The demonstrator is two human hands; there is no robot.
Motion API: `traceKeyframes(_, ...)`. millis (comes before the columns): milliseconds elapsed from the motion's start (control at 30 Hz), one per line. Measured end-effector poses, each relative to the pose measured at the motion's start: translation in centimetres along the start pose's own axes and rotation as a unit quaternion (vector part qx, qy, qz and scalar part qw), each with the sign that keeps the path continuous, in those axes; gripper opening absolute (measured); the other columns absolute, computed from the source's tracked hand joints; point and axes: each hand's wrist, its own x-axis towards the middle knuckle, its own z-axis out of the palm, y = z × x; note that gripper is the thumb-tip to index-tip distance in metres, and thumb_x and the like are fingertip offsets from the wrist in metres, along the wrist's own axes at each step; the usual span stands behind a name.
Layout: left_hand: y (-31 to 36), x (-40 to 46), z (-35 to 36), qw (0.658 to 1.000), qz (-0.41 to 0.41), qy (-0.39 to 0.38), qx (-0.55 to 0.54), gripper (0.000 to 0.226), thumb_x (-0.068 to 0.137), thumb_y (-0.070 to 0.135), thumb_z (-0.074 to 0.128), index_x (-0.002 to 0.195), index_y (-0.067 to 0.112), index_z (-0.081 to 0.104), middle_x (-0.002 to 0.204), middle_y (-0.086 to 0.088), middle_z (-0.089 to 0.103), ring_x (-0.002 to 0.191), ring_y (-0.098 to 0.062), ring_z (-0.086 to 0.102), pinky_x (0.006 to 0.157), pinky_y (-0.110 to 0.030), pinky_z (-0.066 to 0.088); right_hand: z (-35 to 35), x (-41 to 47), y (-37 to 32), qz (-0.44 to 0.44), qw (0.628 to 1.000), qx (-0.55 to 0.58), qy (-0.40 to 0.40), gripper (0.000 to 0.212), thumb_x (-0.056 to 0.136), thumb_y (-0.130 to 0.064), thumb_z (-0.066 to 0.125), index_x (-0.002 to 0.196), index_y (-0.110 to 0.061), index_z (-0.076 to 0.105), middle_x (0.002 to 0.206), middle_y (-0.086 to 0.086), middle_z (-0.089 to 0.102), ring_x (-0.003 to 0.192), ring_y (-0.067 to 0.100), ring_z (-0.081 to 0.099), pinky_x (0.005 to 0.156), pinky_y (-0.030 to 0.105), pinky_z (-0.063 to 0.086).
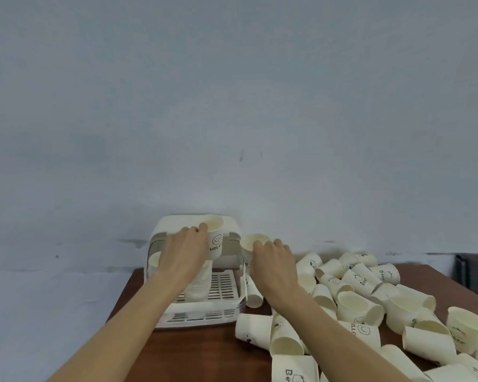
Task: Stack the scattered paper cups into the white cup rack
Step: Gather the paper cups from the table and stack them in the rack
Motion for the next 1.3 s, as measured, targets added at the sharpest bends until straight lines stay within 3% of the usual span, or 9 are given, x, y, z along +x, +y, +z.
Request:
traceKeyframes(200,-3.8,-0.4,-0.4,0.999,-0.035,0.008,0.012,0.017,0.095,0.018,0.046,0.111,0.014,0.05,0.097,-0.002,0.065,0.086,-0.025,0.062,0.055,-0.033,0.031,-0.5,0.9,-2.9,-0.029,0.998,0.059,-0.005,0.014,0.091,-0.013,0.043,0.096,-0.009,0.056,0.095,0.011,0.063,0.094,0.03,0.052,0.07,0.033,0.03)
traceKeyframes(433,-7.7,-1.7,0.4,0.998,-0.067,0.005,0.018,0.016,0.093,0.015,0.048,0.11,0.015,0.051,0.094,-0.002,0.063,0.084,-0.025,0.061,0.054,-0.032,0.032,0.8,2.7,-5.0,0.039,0.985,0.169,-0.009,0.024,0.088,-0.009,0.039,0.1,-0.01,0.06,0.094,0.009,0.065,0.086,0.03,0.056,0.064,0.037,0.042)
traceKeyframes(600,-8.9,-2.6,2.1,0.996,-0.088,-0.008,0.012,0.011,0.088,0.011,0.057,0.099,0.013,0.057,0.081,-0.004,0.063,0.072,-0.027,0.062,0.049,-0.031,0.032,2.0,3.1,-5.7,0.028,0.985,0.172,0.014,0.021,0.09,-0.011,0.041,0.102,-0.01,0.058,0.092,0.008,0.063,0.084,0.028,0.053,0.06,0.034,0.034)
traceKeyframes(833,-8.3,-3.4,3.8,0.995,-0.077,-0.057,0.006,0.033,0.089,0.004,0.042,0.118,0.018,0.047,0.102,-0.003,0.059,0.093,-0.027,0.059,0.06,-0.033,0.036,2.9,3.6,-6.4,0.018,0.984,0.174,0.029,0.022,0.092,-0.015,0.039,0.102,-0.012,0.059,0.09,0.007,0.061,0.08,0.028,0.053,0.059,0.033,0.034)
traceKeyframes(1067,-8.4,-3.6,4.9,0.991,-0.074,-0.11,0.015,0.03,0.091,0.006,0.039,0.118,0.019,0.045,0.108,-0.005,0.056,0.097,-0.026,0.056,0.064,-0.033,0.034,2.8,4.6,-7.6,-0.021,0.987,0.156,0.03,0.022,0.094,-0.012,0.037,0.103,-0.011,0.056,0.091,0.007,0.062,0.085,0.028,0.052,0.067,0.032,0.031)
traceKeyframes(1200,-8.2,-4.4,6.0,0.986,-0.083,-0.144,0.009,0.033,0.091,0.005,0.042,0.122,0.017,0.043,0.111,-0.007,0.055,0.1,-0.025,0.054,0.066,-0.032,0.036,3.1,4.9,-8.3,-0.02,0.988,0.152,0.028,0.02,0.094,-0.012,0.038,0.102,-0.011,0.056,0.09,0.007,0.061,0.081,0.026,0.047,0.065,0.036,0.04)
traceKeyframes(1300,-7.9,-4.9,6.4,0.987,-0.082,-0.14,0.0,0.032,0.091,0.007,0.042,0.122,0.017,0.042,0.113,-0.007,0.055,0.102,-0.025,0.054,0.068,-0.033,0.037,3.7,4.8,-8.5,-0.027,0.989,0.142,0.023,0.021,0.095,-0.011,0.038,0.104,-0.01,0.056,0.092,0.008,0.062,0.087,0.028,0.05,0.064,0.035,0.038)
